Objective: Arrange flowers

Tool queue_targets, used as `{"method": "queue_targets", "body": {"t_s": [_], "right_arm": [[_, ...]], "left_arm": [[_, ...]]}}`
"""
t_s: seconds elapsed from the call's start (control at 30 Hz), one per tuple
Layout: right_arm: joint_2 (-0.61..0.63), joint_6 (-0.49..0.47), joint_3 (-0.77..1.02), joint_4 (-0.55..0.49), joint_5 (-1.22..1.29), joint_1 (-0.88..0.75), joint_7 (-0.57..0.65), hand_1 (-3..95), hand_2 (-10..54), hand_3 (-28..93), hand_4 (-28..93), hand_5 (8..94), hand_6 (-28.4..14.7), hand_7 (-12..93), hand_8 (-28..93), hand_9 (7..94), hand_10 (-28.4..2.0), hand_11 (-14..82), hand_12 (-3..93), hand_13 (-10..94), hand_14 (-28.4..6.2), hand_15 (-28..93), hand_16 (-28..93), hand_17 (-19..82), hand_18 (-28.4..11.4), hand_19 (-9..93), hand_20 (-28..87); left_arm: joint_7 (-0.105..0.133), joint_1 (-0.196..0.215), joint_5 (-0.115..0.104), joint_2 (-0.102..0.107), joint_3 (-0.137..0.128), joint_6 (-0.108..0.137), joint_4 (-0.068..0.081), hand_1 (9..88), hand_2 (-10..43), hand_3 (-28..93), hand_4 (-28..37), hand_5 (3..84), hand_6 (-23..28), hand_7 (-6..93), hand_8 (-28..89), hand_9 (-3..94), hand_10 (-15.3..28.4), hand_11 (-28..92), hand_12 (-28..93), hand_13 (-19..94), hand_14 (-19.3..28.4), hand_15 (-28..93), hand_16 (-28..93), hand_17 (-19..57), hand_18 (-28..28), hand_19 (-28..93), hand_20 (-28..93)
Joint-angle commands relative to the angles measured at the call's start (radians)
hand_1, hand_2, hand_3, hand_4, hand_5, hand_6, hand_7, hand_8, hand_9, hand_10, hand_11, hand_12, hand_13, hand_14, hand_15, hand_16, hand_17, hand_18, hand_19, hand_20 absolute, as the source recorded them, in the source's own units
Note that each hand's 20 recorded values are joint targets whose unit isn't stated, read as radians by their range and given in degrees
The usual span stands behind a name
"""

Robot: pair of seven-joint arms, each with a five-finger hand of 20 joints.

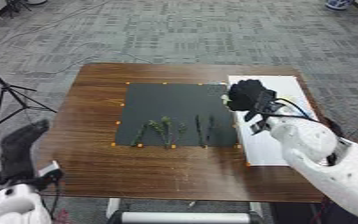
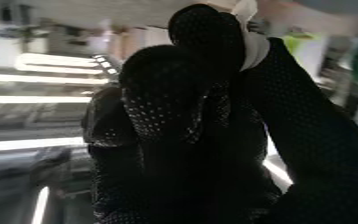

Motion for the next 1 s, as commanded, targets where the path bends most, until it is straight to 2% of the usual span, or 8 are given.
{"method": "queue_targets", "body": {"t_s": [0.03,0.23,0.27,0.47,0.57,0.7,0.83,1.0], "right_arm": [[-0.281,-0.125,-0.097,0.040,-0.007,0.184,-0.128,50.0,-2.7,61,-9,77.9,0.6,22,17,89.0,-9.5,24.2,23.9,92,-2.3,46,37,54,-15.2,91,41],[-0.472,-0.178,-0.110,0.118,-0.041,0.192,-0.167,51.3,-6.2,62,-12,76.6,1.0,24,15,88.6,-9.2,23.9,24.6,91,-2.2,46,37,53,-15.1,90,42],[-0.492,-0.177,-0.115,0.136,-0.043,0.198,-0.179,51.3,-6.3,63,-12,76.6,1.0,24,15,88.6,-9.2,23.8,24.9,91,-2.2,46,37,53,-15.1,90,42],[-0.617,-0.214,-0.119,0.200,-0.088,0.174,-0.239,51.9,-6.4,62,-13,77.1,1.1,25,13,88.3,-9.2,23.2,26.0,90,-2.3,47,37,53,-15.1,90,43],[-0.675,-0.250,-0.114,0.221,-0.101,0.148,-0.244,52.4,-6.9,62,-14,77.9,1.4,24,10,88.0,-8.9,22.1,28.4,90,-2.3,47,37,52,-14.7,89,43],[-0.734,-0.234,-0.121,0.266,-0.216,0.139,-0.301,53.1,-7.2,61,-17,78.5,2.9,23,7,87.3,-8.7,21.1,30.2,89,-2.5,47,37,52,-14.5,88,43],[-0.790,-0.261,-0.096,0.302,-0.343,0.127,-0.359,53.1,-6.8,61,-18,78.3,3.4,23,6,86.8,-8.4,21.1,31.3,88,-2.5,47,37,52,-14.4,88,44],[-0.827,-0.238,-0.069,0.340,-0.509,0.092,-0.417,53.0,-6.1,60,-19,77.6,4.0,24,5,85.8,-8.0,21.3,31.6,88,-2.2,48,37,51,-14.1,87,44]], "left_arm": [[-0.029,-0.210,0.008,-0.008,0.122,0.021,0.036,29.8,3.2,72,-23.6,54.3,3.3,18.7,-10,47.5,13.3,22,10,35,14.2,13,0,6.0,9.9,6,16],[-0.066,-0.303,0.045,-0.025,0.203,0.030,0.085,32.6,20.6,70,-28.0,55.7,2.7,19.6,-10,49.5,13.4,23,10,36,13.8,14,0,6.5,9.2,7,16],[-0.033,-0.130,0.013,-0.018,0.077,-0.008,-0.019,33.3,21.5,69,-28.1,55.9,2.7,19.6,-10,49.7,13.4,23,10,36,13.8,14,-1,6.6,9.1,7,16],[-0.044,-0.155,0.015,-0.033,0.113,0.011,-0.011,35.3,24.2,68,-28.2,55.7,3.4,19.7,-10,50.4,13.4,23,10,37,13.6,15,-1,6.6,9.1,7,16],[-0.032,-0.151,-0.006,-0.042,0.127,0.030,-0.016,35.4,24.5,68,-28.2,55.8,3.6,19.9,-10,50.5,13.5,23,9,37,13.8,15,-1,6.6,9.1,7,16],[-0.043,-0.134,0.006,-0.050,0.125,0.040,-0.030,35.0,24.6,68,-28.3,55.9,3.6,20.0,-11,50.6,13.5,23,9,37,13.9,16,-1,6.6,9.1,7,16],[-0.118,-0.103,0.143,-0.051,0.109,0.028,-0.040,34.0,24.0,71,-28.0,56.0,3.6,19.9,-11,50.7,13.5,23,9,37,13.9,16,-1,6.4,9.1,8,16],[-0.129,-0.082,0.152,-0.062,0.114,0.001,-0.054,39.4,19.9,72,-22.2,55.3,3.0,20.4,-7,50.2,13.1,23,9,36,13.6,15,-1,6.2,9.1,7,16]]}}
